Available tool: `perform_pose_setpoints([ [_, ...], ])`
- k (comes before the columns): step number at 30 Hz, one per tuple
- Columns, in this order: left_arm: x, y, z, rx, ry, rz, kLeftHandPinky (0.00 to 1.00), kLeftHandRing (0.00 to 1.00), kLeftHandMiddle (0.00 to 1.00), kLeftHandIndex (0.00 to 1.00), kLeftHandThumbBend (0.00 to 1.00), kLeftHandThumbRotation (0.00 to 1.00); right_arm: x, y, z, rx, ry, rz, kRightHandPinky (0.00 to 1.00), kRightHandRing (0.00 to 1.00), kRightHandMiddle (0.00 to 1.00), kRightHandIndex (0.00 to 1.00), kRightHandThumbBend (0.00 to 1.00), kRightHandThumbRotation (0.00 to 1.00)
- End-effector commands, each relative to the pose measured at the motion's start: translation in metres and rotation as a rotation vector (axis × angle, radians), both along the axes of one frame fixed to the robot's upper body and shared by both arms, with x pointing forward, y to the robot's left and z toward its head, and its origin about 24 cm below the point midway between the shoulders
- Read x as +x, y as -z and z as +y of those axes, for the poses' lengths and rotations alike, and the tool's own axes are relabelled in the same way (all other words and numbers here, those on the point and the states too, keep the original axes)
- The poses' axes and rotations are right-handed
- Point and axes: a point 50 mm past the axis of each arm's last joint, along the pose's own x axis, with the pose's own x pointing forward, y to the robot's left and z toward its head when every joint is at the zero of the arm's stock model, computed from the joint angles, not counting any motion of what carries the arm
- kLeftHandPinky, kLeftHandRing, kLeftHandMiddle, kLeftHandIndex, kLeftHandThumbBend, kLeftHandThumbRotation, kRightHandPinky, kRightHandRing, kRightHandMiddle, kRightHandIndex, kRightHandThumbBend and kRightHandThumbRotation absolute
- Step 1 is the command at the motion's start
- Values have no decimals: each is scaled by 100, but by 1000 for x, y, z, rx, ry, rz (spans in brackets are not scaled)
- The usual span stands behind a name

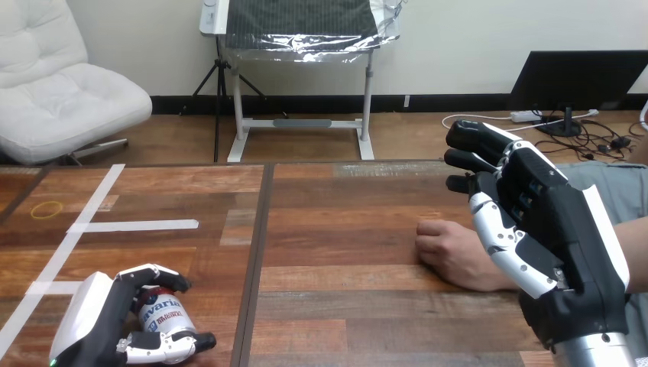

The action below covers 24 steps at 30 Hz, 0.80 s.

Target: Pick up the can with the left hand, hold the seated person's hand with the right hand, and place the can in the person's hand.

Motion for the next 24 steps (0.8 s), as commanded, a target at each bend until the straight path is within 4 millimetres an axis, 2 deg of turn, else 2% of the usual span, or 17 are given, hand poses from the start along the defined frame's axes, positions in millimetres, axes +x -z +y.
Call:
perform_pose_setpoints([
  [1, 2, 4, -5, 19, 25, 16, 34, 41, 49, 53, 69, 0, 4, -17, 0, -12, -14, -95, 74, 80, 80, 75, 2, 0],
  [24, 1, 4, -6, 11, -31, -62, 41, 46, 53, 57, 65, 0, 4, -17, 0, -14, -10, -88, 73, 79, 79, 75, 4, 0],
])
